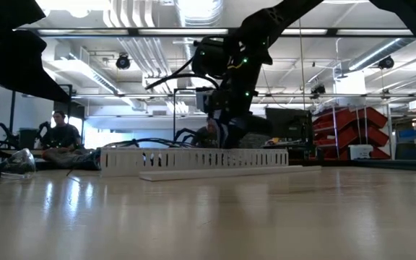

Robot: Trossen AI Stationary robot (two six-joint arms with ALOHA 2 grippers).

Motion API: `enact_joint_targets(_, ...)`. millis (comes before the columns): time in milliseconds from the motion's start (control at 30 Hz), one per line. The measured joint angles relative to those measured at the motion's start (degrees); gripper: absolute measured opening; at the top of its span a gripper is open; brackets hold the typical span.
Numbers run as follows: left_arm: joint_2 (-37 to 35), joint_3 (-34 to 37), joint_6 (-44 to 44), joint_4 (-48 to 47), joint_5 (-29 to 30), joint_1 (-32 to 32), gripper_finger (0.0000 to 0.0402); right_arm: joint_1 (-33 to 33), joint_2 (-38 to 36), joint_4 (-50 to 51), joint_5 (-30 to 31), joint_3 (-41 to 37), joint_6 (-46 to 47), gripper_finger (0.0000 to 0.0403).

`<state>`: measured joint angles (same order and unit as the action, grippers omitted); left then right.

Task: Ziptie cables
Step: Insert the bundled colored cable into the white cable duct

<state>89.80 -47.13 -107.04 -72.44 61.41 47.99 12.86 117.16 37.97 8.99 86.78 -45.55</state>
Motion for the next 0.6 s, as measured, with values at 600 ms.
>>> enact_joint_targets(600, 0.00, 0.00, 0.13, 0.07, 0.04, 0.00, 0.0059, 0.20, -1.53, -10.94, -10.67, 3.46, 9.76, 0.0147)
